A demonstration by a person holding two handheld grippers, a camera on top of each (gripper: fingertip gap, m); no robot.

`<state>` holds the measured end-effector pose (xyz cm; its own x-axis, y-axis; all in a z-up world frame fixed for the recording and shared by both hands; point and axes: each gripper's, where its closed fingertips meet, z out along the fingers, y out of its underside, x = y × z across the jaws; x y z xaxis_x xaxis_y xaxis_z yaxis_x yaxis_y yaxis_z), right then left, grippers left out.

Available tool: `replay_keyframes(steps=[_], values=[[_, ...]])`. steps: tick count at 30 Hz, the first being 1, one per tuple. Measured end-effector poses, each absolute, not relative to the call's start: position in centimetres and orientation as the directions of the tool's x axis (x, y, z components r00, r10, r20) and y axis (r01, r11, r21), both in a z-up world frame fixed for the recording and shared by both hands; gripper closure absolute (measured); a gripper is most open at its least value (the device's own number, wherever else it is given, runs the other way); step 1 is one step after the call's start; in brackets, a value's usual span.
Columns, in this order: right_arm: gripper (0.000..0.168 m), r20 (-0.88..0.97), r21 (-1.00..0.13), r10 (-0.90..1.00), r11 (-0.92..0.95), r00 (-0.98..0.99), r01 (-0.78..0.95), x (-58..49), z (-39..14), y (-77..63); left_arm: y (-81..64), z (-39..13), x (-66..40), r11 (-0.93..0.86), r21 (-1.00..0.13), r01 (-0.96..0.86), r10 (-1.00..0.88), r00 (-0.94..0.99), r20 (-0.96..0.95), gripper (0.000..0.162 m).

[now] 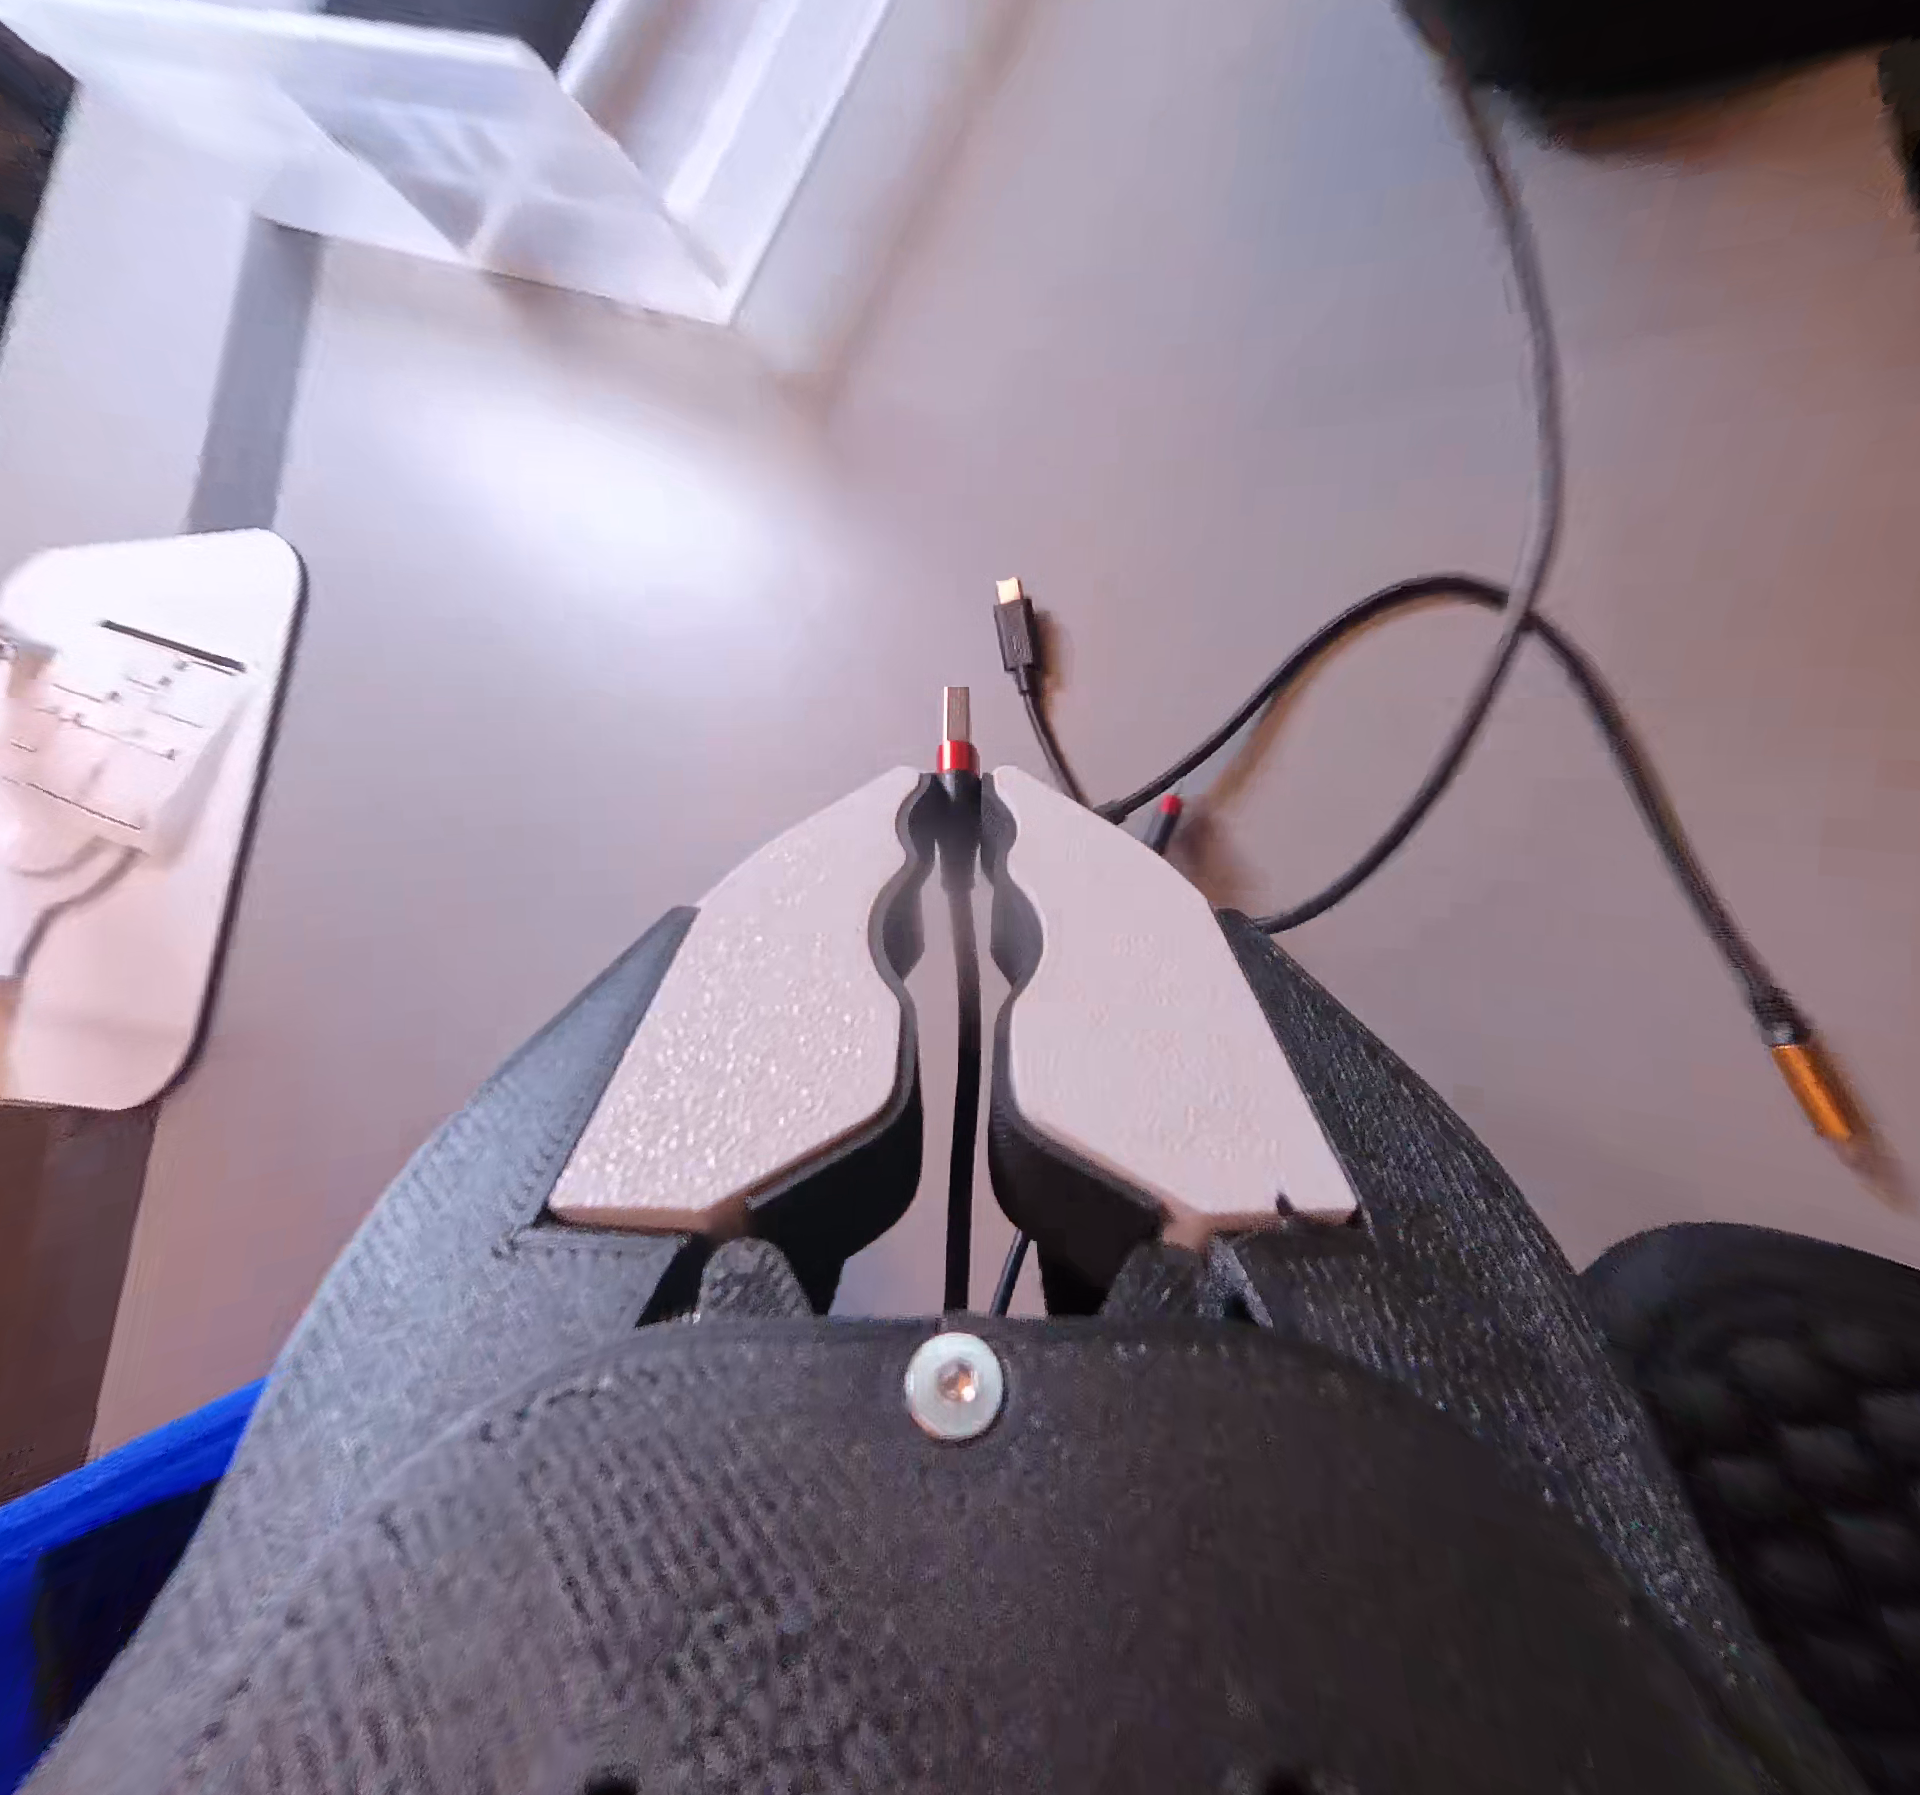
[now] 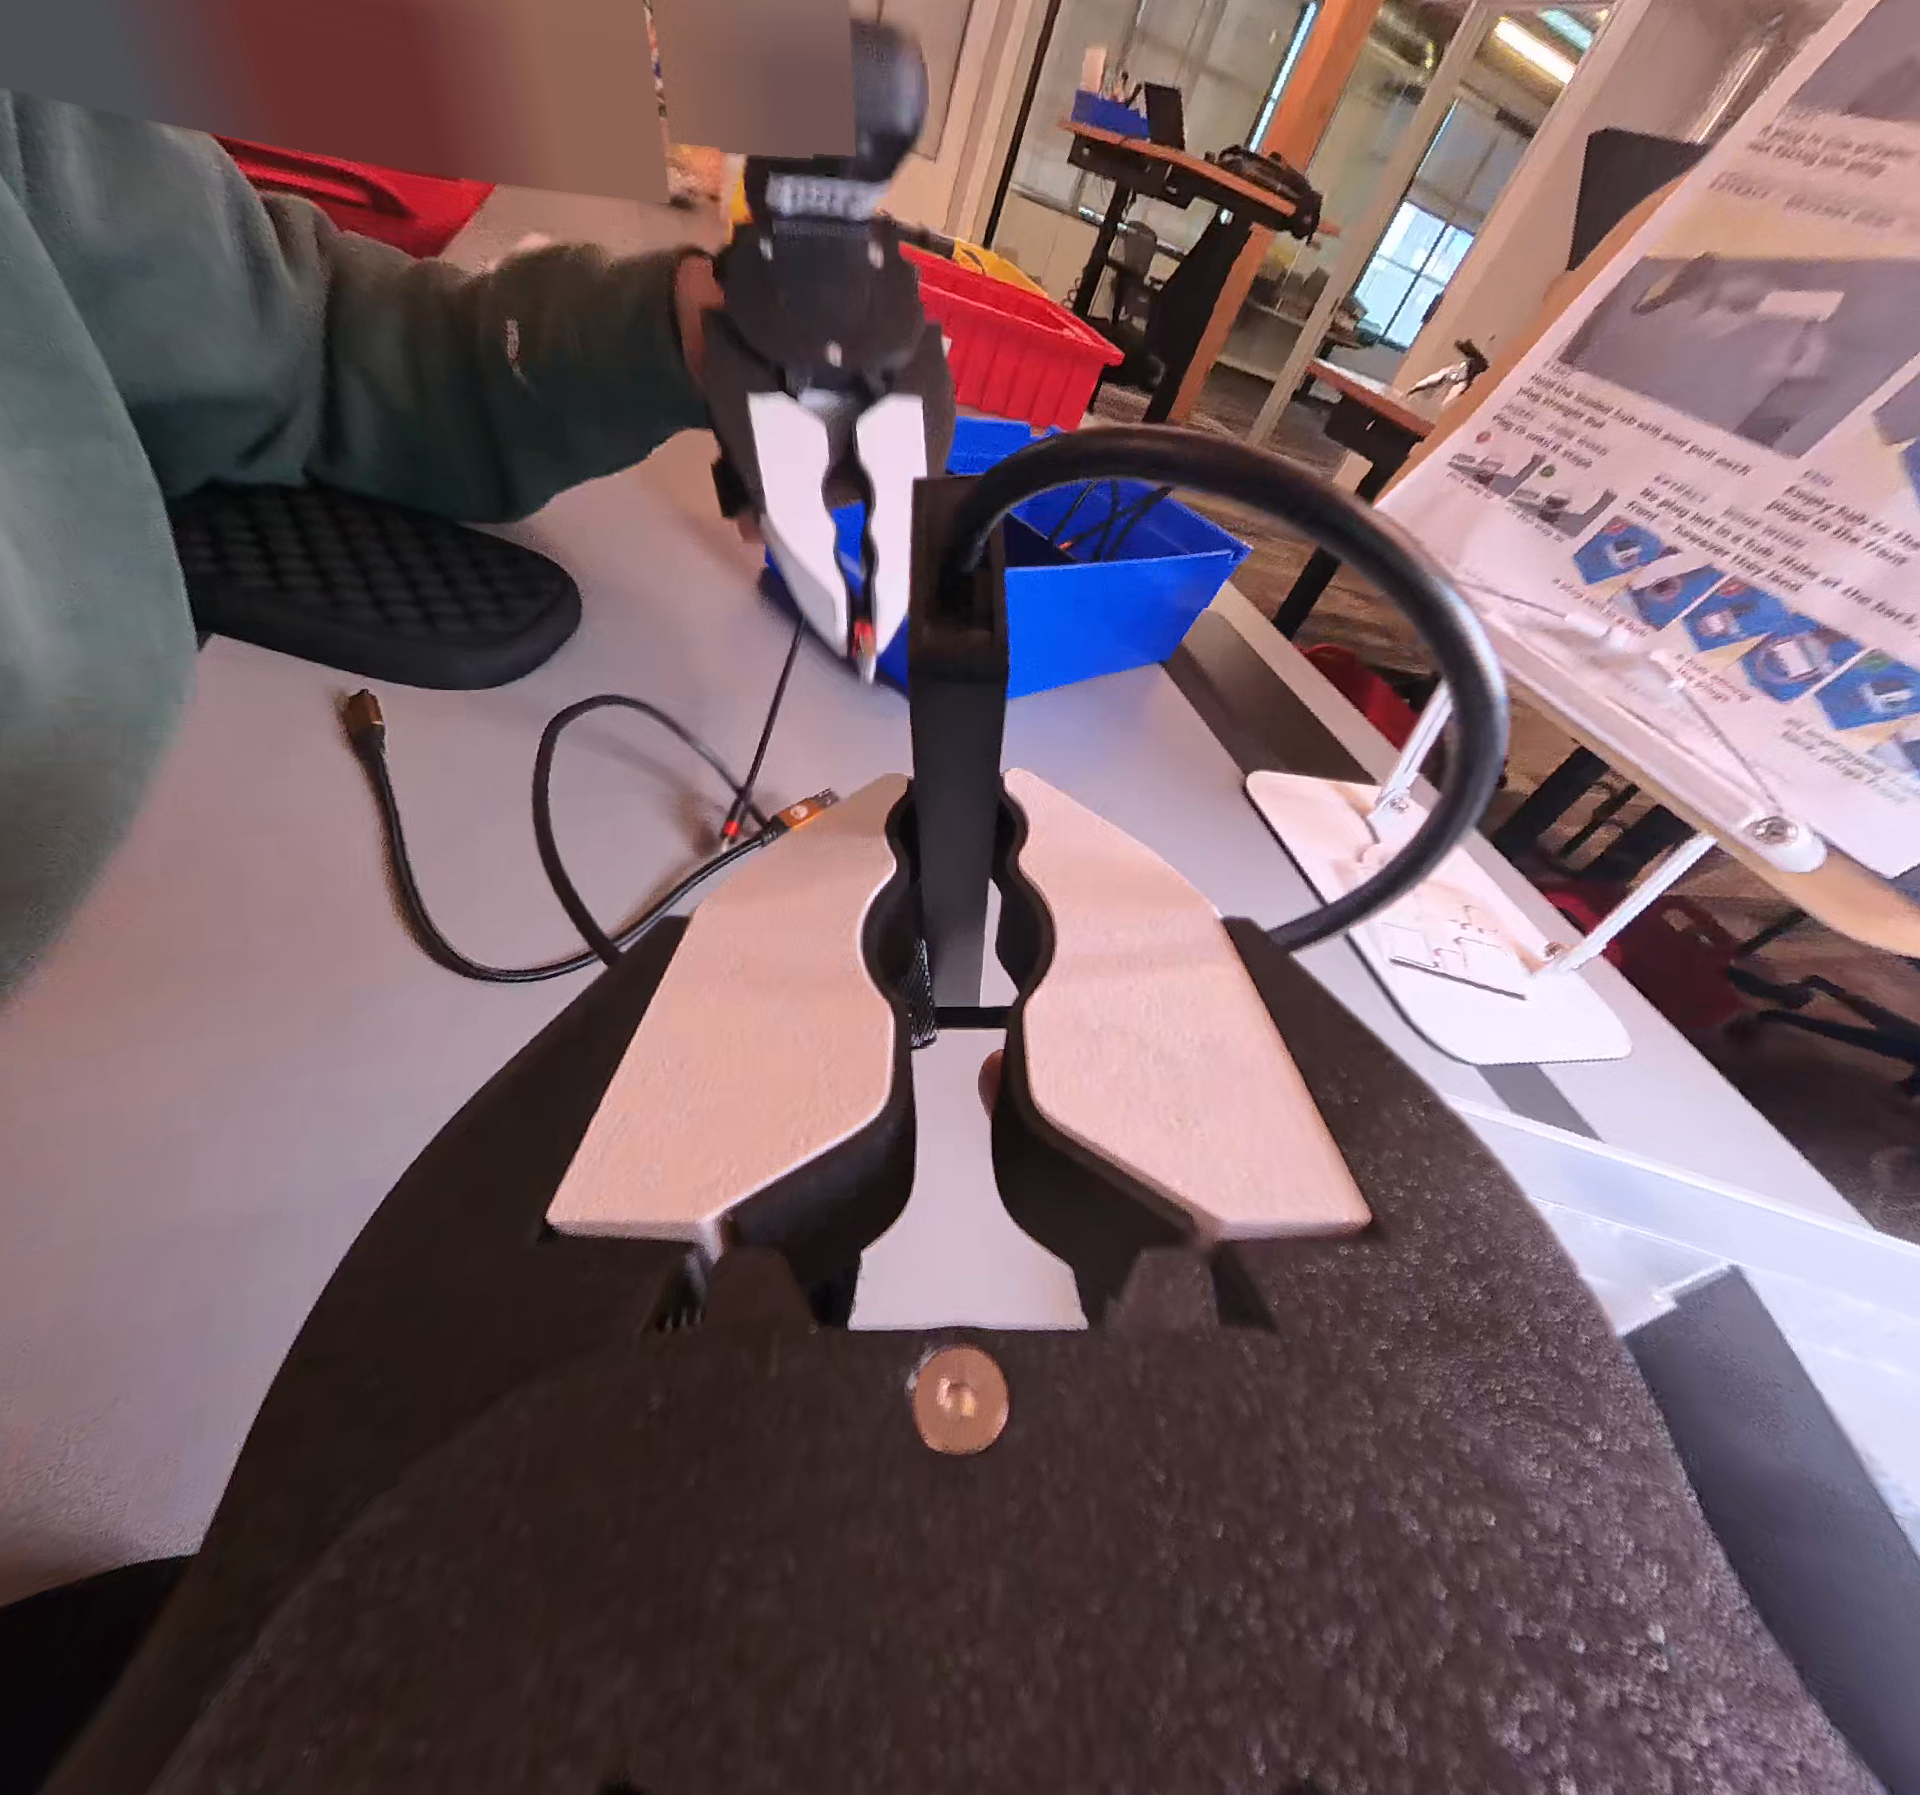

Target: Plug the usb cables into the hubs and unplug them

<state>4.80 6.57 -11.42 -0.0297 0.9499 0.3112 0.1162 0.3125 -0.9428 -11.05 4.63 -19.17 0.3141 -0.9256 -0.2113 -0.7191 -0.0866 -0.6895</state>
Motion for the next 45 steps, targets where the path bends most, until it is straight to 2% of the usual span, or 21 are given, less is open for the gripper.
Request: replay_keyframes(steps=[3,6,10,15,19,20,21,24,26,28,29,31,32,36,37,38,39,40,42,45], values=[[0.157,0.290,-0.957,0.956,0.290,-0.039,0.007,6.0,-9.3,5.8,6.0,-22.0,-12.1,-0.130,-0.607,-0.784,-0.915,0.330,-0.231,0.154],[0.157,0.277,-0.950,0.960,0.269,-0.036,-0.156,8.7,-5.1,5.1,6.9,-23.5,-13.2,-0.177,-0.585,-0.792,-0.903,0.367,-0.223,0.154],[0.156,0.284,-0.923,0.955,0.249,-0.085,-0.292,10.7,-1.4,3.5,8.8,-23.5,-12.9,-0.207,-0.650,-0.731,-0.854,0.459,-0.245,0.154],[0.157,0.278,-0.894,0.942,0.182,-0.187,-0.410,11.6,2.1,1.7,12.0,-21.8,-14.0,-0.269,-0.795,-0.544,-0.739,0.646,-0.192,0.154],[0.157,0.292,-0.880,0.937,0.184,-0.193,-0.438,11.2,5.3,1.6,12.4,-22.2,-14.2,-0.265,-0.781,-0.565,-0.703,0.668,-0.245,0.154],[0.157,0.293,-0.880,0.937,0.187,-0.189,-0.435,10.9,6.1,1.8,12.1,-22.0,-13.8,-0.233,-0.772,-0.592,-0.715,0.642,-0.276,0.150],[0.157,0.295,-0.883,0.937,0.193,-0.185,-0.429,10.5,6.7,2.0,11.6,-21.5,-13.0,-0.195,-0.774,-0.602,-0.736,0.611,-0.291,0.139],[0.156,0.301,-0.890,0.942,0.223,-0.146,-0.397,9.1,7.9,2.9,8.4,-18.5,-9.4,-0.061,-0.832,-0.551,-0.835,0.485,-0.261,0.121],[0.156,0.296,-0.892,0.947,0.228,-0.125,-0.391,8.4,8.4,3.4,4.2,-16.1,-5.9,0.014,-0.894,-0.448,-0.933,0.315,-0.173,0.116],[0.156,0.292,-0.888,0.951,0.230,-0.102,-0.398,7.8,8.9,3.7,-0.6,-15.0,-2.8,0.015,-0.931,-0.364,-0.993,0.106,-0.058,0.111],[0.157,0.292,-0.884,0.952,0.233,-0.091,-0.406,7.8,9.2,3.9,-1.7,-15.4,-2.0,0.022,-0.923,-0.383,-0.997,0.055,-0.046,0.115],[0.157,0.289,-0.874,0.956,0.237,-0.060,-0.425,8.1,9.7,4.4,-2.5,-17.6,-1.9,0.130,-0.859,-0.496,-0.990,-0.012,-0.142,0.145],[0.157,0.283,-0.869,0.958,0.242,-0.032,-0.432,8.5,10.0,4.8,-3.0,-18.4,-2.1,0.161,-0.834,-0.527,-0.986,-0.049,-0.159,0.150],[0.157,0.249,-0.867,0.967,0.248,0.056,-0.433,9.8,10.1,6.3,-3.0,-17.5,-1.5,0.073,-0.885,-0.460,-0.997,-0.014,-0.075,0.129],[0.157,0.241,-0.866,0.968,0.245,0.065,-0.437,10.0,10.0,6.4,-2.5,-17.6,-1.2,0.082,-0.884,-0.459,-0.995,0.007,-0.097,0.132],[0.157,0.237,-0.866,0.969,0.243,0.070,-0.437,10.1,9.9,6.4,-1.9,-18.0,-0.9,0.107,-0.872,-0.477,-0.990,0.026,-0.136,0.149],[0.157,0.235,-0.866,0.969,0.244,0.075,-0.437,10.3,9.7,6.5,-1.0,-18.6,-0.8,0.134,-0.845,-0.518,-0.979,0.066,-0.195,0.159],[0.157,0.235,-0.865,0.968,0.248,0.084,-0.435,10.5,9.6,6.5,0.0,-18.8,-1.2,0.136,-0.816,-0.562,-0.967,0.105,-0.233,0.158],[0.157,0.240,-0.876,0.964,0.267,0.116,-0.401,11.2,8.8,6.8,0.9,-16.2,-2.1,0.106,-0.864,-0.493,-0.958,0.180,-0.221,0.159],[0.157,0.292,-0.935,0.943,0.316,0.158,-0.161,10.8,4.0,7.5,1.8,-10.8,-4.6,0.119,-0.931,-0.344,-0.928,0.293,-0.228,0.159]])
